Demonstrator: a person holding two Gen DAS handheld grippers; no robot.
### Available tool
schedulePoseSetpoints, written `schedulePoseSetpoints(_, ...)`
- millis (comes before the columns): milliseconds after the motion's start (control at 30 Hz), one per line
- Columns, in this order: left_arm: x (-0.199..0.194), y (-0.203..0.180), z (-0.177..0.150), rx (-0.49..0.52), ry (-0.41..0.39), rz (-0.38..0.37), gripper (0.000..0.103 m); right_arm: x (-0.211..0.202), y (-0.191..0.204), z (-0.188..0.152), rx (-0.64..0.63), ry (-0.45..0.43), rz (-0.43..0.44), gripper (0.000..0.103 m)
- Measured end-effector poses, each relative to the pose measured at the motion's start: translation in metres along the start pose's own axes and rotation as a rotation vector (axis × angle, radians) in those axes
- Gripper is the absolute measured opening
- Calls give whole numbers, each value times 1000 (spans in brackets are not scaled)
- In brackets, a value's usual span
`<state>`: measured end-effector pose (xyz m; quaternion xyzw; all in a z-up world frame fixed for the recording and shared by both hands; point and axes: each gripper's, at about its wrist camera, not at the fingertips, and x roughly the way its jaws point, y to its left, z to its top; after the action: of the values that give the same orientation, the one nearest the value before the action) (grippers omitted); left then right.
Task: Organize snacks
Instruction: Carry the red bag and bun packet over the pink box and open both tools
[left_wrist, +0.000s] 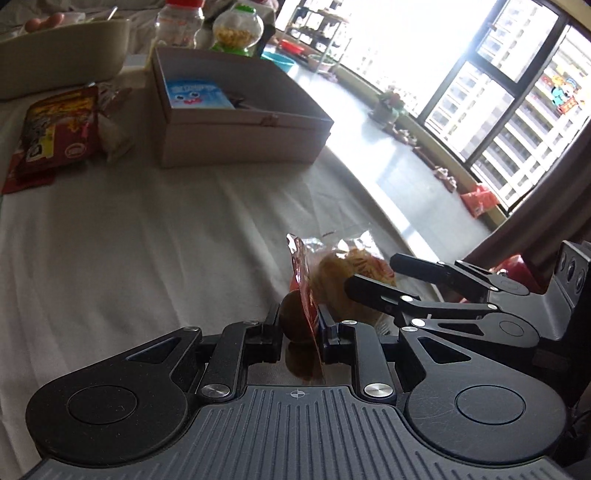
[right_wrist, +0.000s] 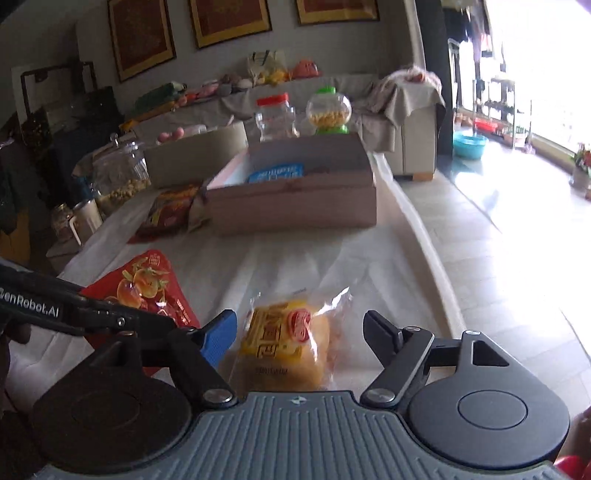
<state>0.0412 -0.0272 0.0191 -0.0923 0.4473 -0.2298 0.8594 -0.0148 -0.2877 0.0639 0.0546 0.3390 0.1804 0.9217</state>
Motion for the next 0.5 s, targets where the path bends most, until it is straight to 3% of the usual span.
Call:
schedulePoseSetpoints(167, 5, -3, -8, 19, 32, 28, 23, 16, 5, -10, -8, 39, -14, 78)
schedulePoseSetpoints(333, 2, -1, -9, 15, 29, 29, 23, 11, 6, -11, -11, 19, -16, 78)
schedulePoseSetpoints(367, 1, -1, -10, 16, 28, 27, 23, 10, 6, -10, -18, 18, -15, 77)
schedulePoseSetpoints(433, 2, 0, -9, 16, 25, 21, 23, 8, 9, -9, -50, 22, -7, 60)
schedulePoseSetpoints(500, 2, 2, -7, 12, 19, 10, 22, 5, 12, -6, -69, 20, -1, 56)
